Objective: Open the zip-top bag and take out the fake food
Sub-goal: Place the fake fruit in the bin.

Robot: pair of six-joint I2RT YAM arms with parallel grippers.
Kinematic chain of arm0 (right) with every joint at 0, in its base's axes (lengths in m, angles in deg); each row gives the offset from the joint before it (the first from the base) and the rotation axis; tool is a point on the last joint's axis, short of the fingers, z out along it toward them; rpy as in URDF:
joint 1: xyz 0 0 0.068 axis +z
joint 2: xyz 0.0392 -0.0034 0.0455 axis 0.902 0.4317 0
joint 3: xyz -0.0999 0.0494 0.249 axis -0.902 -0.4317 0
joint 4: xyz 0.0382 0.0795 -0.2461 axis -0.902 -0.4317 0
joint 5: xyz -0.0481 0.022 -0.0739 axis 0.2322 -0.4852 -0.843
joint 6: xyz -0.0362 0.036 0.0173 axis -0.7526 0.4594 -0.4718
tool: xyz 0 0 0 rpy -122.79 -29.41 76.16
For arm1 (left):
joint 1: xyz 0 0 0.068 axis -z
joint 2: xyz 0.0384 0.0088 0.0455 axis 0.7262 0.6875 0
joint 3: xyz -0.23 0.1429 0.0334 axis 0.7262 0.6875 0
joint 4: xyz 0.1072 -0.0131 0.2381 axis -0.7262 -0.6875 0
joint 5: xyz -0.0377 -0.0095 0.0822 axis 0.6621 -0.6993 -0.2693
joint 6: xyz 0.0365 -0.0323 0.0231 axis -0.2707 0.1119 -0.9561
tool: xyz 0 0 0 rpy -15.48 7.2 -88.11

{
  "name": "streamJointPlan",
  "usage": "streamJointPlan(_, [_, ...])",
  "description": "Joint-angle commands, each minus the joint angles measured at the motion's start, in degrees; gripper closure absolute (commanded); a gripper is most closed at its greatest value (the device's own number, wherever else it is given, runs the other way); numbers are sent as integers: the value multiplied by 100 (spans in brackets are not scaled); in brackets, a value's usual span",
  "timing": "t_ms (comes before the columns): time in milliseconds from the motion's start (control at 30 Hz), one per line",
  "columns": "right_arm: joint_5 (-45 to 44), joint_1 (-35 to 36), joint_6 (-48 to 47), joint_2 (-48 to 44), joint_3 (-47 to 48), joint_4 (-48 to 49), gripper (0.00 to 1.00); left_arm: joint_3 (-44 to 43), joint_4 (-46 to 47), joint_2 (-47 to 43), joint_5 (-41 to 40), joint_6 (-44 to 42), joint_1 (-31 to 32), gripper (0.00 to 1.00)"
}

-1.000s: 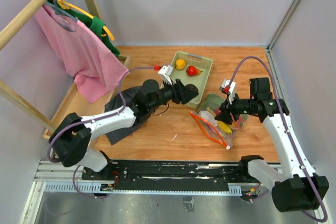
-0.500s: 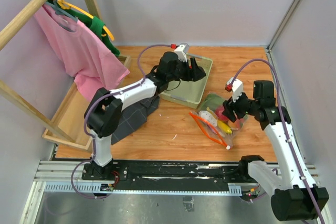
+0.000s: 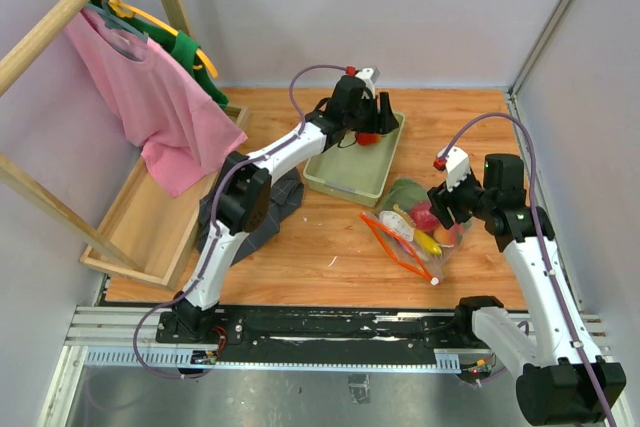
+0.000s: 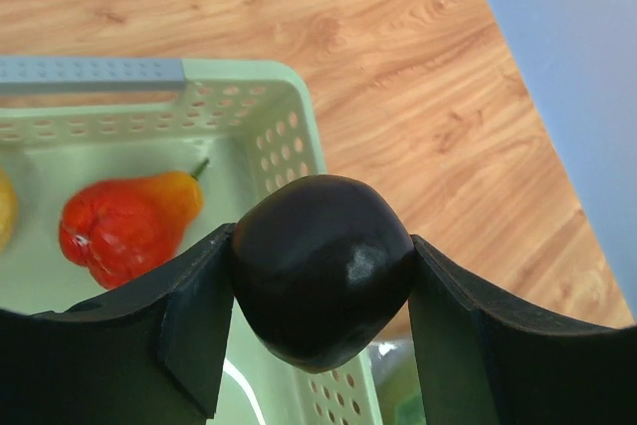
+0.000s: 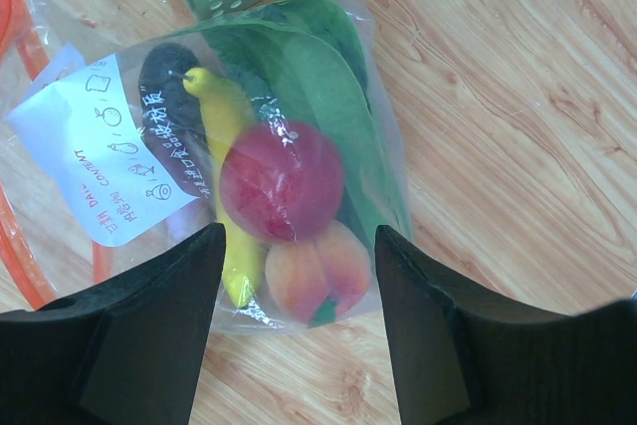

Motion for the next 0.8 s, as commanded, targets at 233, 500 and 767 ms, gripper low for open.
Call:
streamJointPlan(233, [-129, -102, 103, -146, -81, 115, 37, -1555, -401, 1136, -388, -178, -87, 71])
streamJointPlan(500, [-140, -104, 94, -189, -87, 117, 36, -1869, 68, 1604, -379, -13, -117, 70])
streamJointPlan(767, [-152, -102, 94, -212, -99, 117, 36, -1901, 482, 1905, -419, 423, -149, 69])
